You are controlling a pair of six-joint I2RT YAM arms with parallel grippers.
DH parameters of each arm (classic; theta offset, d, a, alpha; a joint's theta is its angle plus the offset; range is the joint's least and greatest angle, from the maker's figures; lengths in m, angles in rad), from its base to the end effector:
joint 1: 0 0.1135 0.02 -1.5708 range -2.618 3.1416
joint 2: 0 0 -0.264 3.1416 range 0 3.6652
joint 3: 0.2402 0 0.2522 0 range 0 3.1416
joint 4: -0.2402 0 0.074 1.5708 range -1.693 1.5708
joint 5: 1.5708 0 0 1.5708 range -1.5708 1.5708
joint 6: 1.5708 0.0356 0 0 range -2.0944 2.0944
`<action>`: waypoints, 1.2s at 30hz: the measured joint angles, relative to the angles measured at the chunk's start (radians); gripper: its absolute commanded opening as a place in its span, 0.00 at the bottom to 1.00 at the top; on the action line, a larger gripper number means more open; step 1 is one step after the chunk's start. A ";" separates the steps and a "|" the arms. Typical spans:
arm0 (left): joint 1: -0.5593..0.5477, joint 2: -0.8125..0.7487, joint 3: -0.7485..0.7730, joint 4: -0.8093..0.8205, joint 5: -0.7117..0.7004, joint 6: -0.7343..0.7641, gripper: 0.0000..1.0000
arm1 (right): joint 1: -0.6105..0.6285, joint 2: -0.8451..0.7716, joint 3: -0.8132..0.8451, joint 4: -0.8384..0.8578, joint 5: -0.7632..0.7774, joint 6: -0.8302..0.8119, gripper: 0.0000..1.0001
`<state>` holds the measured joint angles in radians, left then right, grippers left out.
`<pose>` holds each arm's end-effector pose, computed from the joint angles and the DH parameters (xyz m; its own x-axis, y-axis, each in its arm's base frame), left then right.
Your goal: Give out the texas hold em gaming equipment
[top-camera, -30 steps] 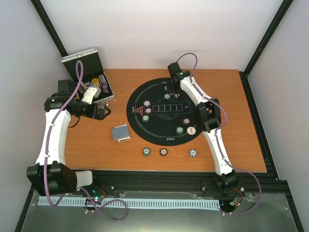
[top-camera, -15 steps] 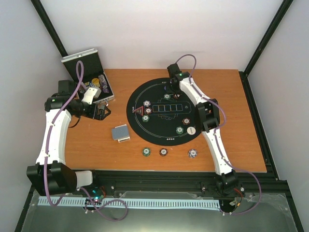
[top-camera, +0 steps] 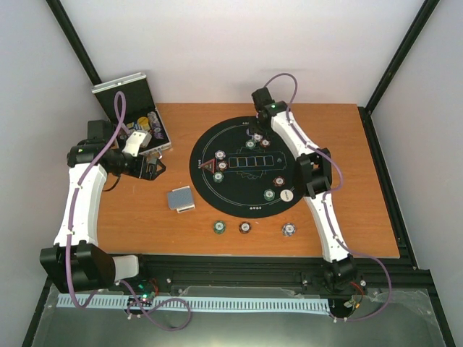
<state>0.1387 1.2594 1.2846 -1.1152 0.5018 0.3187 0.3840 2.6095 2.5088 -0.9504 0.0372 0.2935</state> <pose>0.2313 0.0150 0.3377 -0.8028 0.1653 -0.5728 0.3693 0.8922 -0.2601 0.5120 0.2054 0.1874 -0.8737 -0.0412 -0.4847 -0.1091 0.9876 0.1128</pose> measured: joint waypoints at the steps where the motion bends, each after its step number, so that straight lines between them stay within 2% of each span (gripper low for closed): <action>1: 0.000 -0.001 -0.002 0.000 0.000 0.000 1.00 | 0.000 -0.014 -0.003 -0.011 0.004 0.000 0.57; 3: 0.000 -0.003 -0.007 0.000 0.000 0.000 1.00 | 0.002 -0.068 -0.041 -0.026 0.010 0.000 0.58; 5: 0.000 -0.003 -0.011 0.000 -0.001 0.000 1.00 | 0.007 -0.166 -0.150 -0.023 0.024 0.000 0.60; 11: 0.000 -0.010 -0.013 -0.001 0.000 0.000 1.00 | 0.098 -0.660 -0.763 0.069 0.101 0.033 0.70; 15: 0.000 -0.032 -0.017 -0.003 0.007 0.000 1.00 | 0.245 -0.978 -1.212 0.134 0.144 0.116 0.76; 17: 0.000 -0.043 -0.020 -0.004 0.008 0.000 1.00 | 0.304 -1.086 -1.406 0.137 0.151 0.172 0.77; 20: 0.000 -0.053 -0.024 -0.005 0.009 0.000 1.00 | 0.353 -1.192 -1.608 0.124 0.156 0.261 0.77; 23: 0.000 -0.059 -0.029 -0.008 0.010 0.000 1.00 | 0.377 -1.296 -1.734 0.113 0.153 0.340 0.77; 27: 0.000 -0.063 -0.029 -0.009 0.013 0.000 1.00 | 0.393 -1.400 -1.797 0.111 0.146 0.417 0.77; 31: 0.000 -0.067 -0.029 -0.009 0.018 -0.001 1.00 | 0.398 -1.396 -1.813 0.129 0.134 0.450 0.77; 36: 0.000 -0.069 -0.029 -0.010 0.019 -0.001 1.00 | 0.402 -1.351 -1.838 0.157 0.127 0.468 0.71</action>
<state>0.1387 1.1908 1.2556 -1.1248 0.5209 0.3180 0.7856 1.2583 0.6708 -0.7933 0.1642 0.7612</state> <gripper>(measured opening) 0.998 0.748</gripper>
